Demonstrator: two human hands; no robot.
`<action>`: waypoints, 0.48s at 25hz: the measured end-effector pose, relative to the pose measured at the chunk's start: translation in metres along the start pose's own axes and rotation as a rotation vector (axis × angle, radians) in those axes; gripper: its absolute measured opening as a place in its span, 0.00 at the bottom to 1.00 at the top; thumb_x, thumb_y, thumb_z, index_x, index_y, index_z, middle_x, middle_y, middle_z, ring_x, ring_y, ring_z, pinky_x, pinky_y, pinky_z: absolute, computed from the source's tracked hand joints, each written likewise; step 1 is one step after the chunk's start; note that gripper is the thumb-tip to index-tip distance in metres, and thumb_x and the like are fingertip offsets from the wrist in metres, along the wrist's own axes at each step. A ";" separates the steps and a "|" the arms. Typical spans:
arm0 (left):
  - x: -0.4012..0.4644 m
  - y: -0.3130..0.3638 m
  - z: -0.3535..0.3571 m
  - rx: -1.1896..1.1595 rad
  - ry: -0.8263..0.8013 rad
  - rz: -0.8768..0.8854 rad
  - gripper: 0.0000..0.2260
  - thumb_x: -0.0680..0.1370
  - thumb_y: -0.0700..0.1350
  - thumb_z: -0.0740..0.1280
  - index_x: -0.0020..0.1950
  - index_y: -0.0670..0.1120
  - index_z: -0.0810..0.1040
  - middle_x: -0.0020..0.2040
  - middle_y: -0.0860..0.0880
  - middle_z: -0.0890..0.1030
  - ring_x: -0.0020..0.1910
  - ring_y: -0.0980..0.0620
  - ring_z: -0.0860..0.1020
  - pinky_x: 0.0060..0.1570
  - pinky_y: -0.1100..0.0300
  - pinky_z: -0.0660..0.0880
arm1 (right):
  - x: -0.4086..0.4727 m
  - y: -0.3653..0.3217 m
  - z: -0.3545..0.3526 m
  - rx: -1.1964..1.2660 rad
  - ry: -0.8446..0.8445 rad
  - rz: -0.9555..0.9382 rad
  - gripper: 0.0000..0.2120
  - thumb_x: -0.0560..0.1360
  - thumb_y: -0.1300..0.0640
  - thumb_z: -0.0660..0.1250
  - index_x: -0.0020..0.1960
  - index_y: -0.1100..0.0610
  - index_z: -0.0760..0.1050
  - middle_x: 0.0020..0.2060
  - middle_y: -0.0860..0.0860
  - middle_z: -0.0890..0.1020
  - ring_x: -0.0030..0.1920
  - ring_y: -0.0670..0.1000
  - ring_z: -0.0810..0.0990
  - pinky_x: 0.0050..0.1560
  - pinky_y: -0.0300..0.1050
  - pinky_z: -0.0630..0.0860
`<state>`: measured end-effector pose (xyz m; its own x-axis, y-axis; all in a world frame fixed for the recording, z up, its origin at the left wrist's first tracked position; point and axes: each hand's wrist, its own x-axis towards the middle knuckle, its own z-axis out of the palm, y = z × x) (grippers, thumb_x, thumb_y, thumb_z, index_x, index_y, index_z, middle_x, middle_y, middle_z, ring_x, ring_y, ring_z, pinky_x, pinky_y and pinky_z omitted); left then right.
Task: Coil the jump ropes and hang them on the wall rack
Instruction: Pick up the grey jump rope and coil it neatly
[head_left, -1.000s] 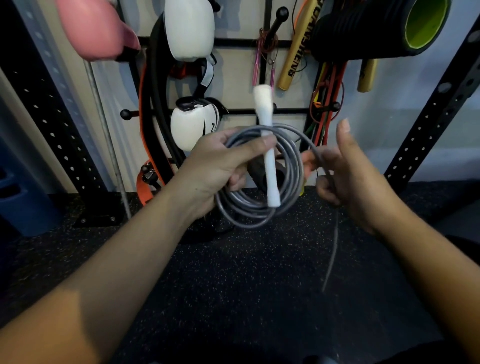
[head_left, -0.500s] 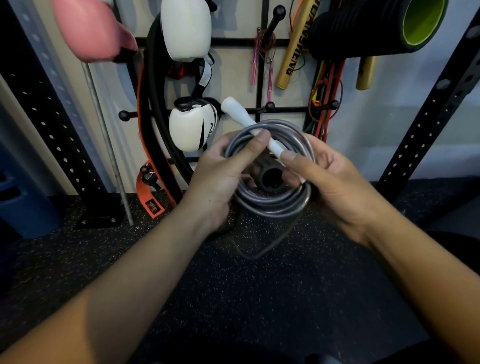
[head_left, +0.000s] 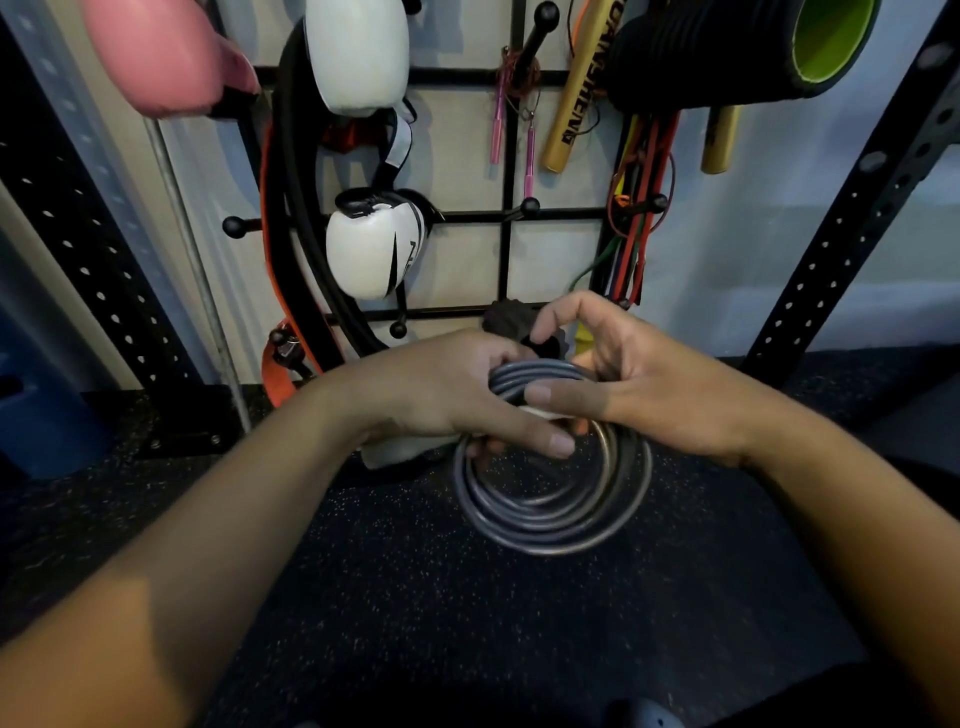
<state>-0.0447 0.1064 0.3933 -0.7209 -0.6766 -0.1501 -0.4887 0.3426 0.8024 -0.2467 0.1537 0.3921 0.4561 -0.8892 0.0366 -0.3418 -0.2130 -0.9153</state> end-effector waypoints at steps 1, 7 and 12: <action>0.000 -0.001 0.001 0.009 -0.002 -0.028 0.17 0.70 0.51 0.80 0.54 0.45 0.83 0.41 0.47 0.83 0.39 0.51 0.81 0.41 0.55 0.78 | 0.000 0.003 0.000 -0.033 0.019 0.000 0.21 0.74 0.51 0.73 0.62 0.52 0.68 0.40 0.58 0.86 0.38 0.52 0.82 0.43 0.49 0.81; -0.001 0.001 0.018 -0.068 0.068 -0.007 0.14 0.70 0.52 0.79 0.49 0.44 0.84 0.37 0.46 0.85 0.36 0.49 0.83 0.40 0.54 0.81 | -0.001 0.004 0.001 -0.191 0.265 -0.088 0.16 0.75 0.41 0.68 0.54 0.52 0.74 0.36 0.52 0.80 0.33 0.55 0.75 0.39 0.47 0.75; -0.003 0.002 0.008 -0.604 0.362 0.136 0.11 0.72 0.52 0.73 0.48 0.47 0.79 0.25 0.53 0.72 0.24 0.56 0.69 0.34 0.58 0.75 | -0.011 0.009 -0.026 0.038 0.514 0.011 0.25 0.78 0.36 0.59 0.45 0.57 0.81 0.32 0.55 0.76 0.33 0.55 0.72 0.37 0.47 0.72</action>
<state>-0.0480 0.1142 0.3905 -0.4966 -0.8632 0.0911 0.0269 0.0896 0.9956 -0.2763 0.1505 0.3937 -0.0136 -0.9776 0.2102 -0.3100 -0.1958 -0.9304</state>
